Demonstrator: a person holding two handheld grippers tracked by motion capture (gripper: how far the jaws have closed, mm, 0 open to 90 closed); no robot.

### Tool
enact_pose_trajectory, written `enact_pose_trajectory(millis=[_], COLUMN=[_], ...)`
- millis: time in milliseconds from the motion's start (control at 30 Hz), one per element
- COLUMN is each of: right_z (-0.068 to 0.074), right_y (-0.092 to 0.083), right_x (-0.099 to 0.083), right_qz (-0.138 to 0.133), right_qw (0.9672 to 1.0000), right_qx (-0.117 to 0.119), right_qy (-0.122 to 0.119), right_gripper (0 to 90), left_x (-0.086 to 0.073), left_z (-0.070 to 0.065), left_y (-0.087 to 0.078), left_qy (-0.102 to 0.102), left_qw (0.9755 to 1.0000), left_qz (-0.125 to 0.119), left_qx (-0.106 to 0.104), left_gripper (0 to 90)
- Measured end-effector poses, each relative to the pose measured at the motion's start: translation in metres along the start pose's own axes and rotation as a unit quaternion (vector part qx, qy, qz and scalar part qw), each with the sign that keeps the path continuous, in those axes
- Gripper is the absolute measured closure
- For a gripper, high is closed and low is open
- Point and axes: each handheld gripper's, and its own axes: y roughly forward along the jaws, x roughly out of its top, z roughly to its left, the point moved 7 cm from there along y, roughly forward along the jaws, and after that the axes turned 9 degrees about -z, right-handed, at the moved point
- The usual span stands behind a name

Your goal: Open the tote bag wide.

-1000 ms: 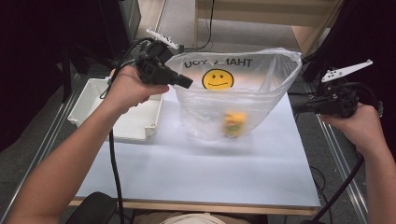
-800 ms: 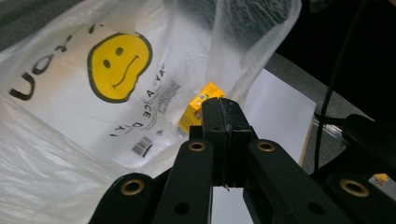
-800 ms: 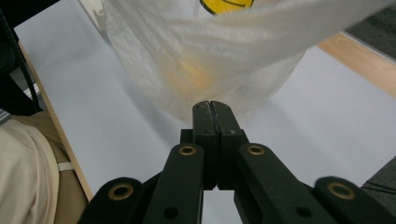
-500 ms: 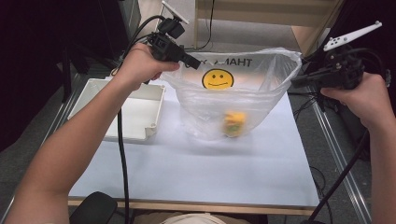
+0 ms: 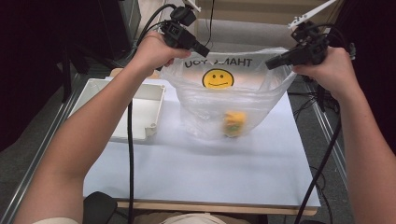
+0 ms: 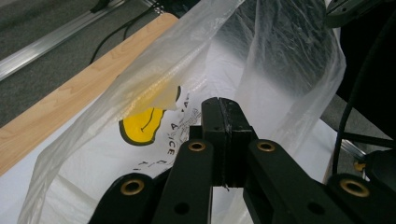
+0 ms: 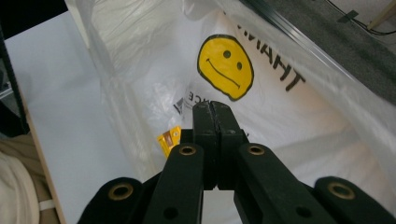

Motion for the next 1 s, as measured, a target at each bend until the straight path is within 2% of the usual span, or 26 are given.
enact_pose_trajectory(millis=[33, 133, 167, 233, 300, 333, 367, 433, 467, 567, 733, 833, 1000], right_z=[0.001, 0.002, 0.004, 0.005, 0.006, 0.006, 0.006, 0.005, 0.000, -0.004, -0.006, -0.005, -0.002], right_y=[0.010, 0.019, 0.031, 0.042, 0.053, 0.053, 0.066, 0.070, 0.080, 0.087, 0.091, 0.092, 0.093], right_x=[0.008, 0.014, 0.019, 0.023, 0.025, 0.025, 0.025, 0.025, 0.022, 0.016, 0.000, -0.012, -0.021], right_qz=[-0.003, 0.000, 0.006, 0.009, 0.012, 0.012, 0.026, 0.029, 0.039, 0.042, 0.051, 0.056, 0.061], right_qw=[1.0000, 1.0000, 0.9999, 0.9998, 0.9996, 0.9996, 0.9994, 0.9993, 0.9992, 0.9989, 0.9984, 0.9980, 0.9976], right_qx=[0.005, 0.009, 0.014, 0.018, 0.025, 0.025, 0.024, 0.023, 0.010, 0.003, 0.006, 0.003, -0.004], right_qy=[0.002, 0.000, -0.006, -0.008, -0.004, -0.004, 0.000, 0.001, 0.009, 0.021, 0.022, 0.030, 0.031], right_gripper=[90.0, 90.0, 90.0, 90.0, 90.0, 90.0, 90.0, 90.0, 90.0, 90.0, 90.0, 90.0, 90.0], left_x=[0.001, 0.000, 0.000, -0.003, -0.004, -0.007, -0.010, -0.012, -0.016, -0.023, -0.036, -0.049, -0.057], left_z=[0.001, 0.002, 0.002, 0.002, 0.002, 0.002, 0.001, 0.000, 0.001, 0.004, 0.008, 0.004, -0.002], left_y=[0.004, 0.008, 0.012, 0.021, 0.026, 0.030, 0.036, 0.039, 0.044, 0.049, 0.055, 0.061, 0.064], left_qy=[-0.001, 0.002, 0.002, -0.001, 0.000, 0.003, 0.002, 0.000, 0.007, 0.004, -0.010, -0.007, -0.004], left_qw=[1.0000, 1.0000, 1.0000, 1.0000, 1.0000, 1.0000, 0.9999, 0.9999, 0.9998, 0.9997, 0.9994, 0.9992, 0.9992], left_qz=[0.000, 0.000, -0.001, -0.002, 0.002, 0.007, 0.013, 0.015, 0.017, 0.025, 0.034, 0.037, 0.034], left_qx=[0.001, 0.005, 0.001, -0.005, -0.001, -0.001, -0.004, -0.006, -0.001, -0.002, -0.004, -0.015, -0.021], left_gripper=[90.0, 90.0, 88.7, 89.5, 90.0, 90.0, 90.0, 89.9, 89.7, 89.7, 89.5, 89.5, 89.3])
